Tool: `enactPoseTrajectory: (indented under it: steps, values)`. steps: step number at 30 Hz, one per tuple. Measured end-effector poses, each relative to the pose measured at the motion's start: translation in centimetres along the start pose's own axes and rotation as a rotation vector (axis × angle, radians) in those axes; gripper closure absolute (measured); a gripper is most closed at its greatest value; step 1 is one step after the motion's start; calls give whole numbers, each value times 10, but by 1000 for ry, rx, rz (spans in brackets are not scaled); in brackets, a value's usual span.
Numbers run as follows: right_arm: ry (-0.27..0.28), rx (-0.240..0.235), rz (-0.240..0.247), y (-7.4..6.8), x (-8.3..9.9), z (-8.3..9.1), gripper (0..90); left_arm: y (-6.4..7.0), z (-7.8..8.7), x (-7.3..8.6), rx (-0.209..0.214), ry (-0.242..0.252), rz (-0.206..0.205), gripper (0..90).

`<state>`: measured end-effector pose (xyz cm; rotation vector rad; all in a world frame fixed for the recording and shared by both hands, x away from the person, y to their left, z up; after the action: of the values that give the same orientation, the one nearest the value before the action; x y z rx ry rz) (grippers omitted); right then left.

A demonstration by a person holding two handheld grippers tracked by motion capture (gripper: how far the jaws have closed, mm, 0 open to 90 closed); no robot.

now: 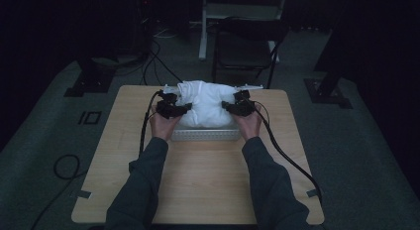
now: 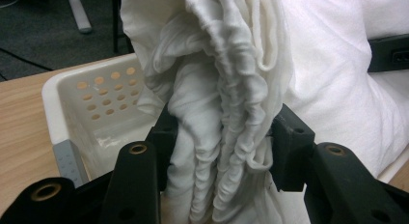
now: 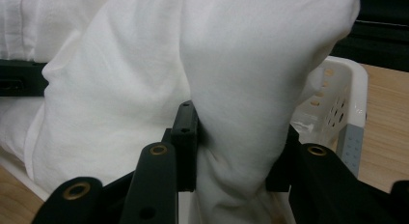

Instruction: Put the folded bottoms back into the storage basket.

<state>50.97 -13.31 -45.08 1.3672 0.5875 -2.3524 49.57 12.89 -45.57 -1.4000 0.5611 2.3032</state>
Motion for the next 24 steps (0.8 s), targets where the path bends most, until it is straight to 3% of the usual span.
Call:
enactPoseTrajectory:
  steps: [16, 24]
  values:
    - [-45, 17, 4, -2, 12, -12, 653, -3, -11, 14, -40, -39, 6, 545]
    - [-95, 20, 2, -2, 22, -23, 649, -4, -17, 24, -75, -95, 9, 537]
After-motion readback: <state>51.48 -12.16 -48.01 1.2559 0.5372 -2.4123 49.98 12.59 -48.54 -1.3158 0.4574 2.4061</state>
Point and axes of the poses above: each handheld gripper's, and its own axes: z roughly backward along the jaws, x roughly out of its underside, y roughly to its right, the point moved 2 cm from there along -z, roughly forward along the jaws, and after that the axes turned 9 degrees about y, right-handed, at the moved point
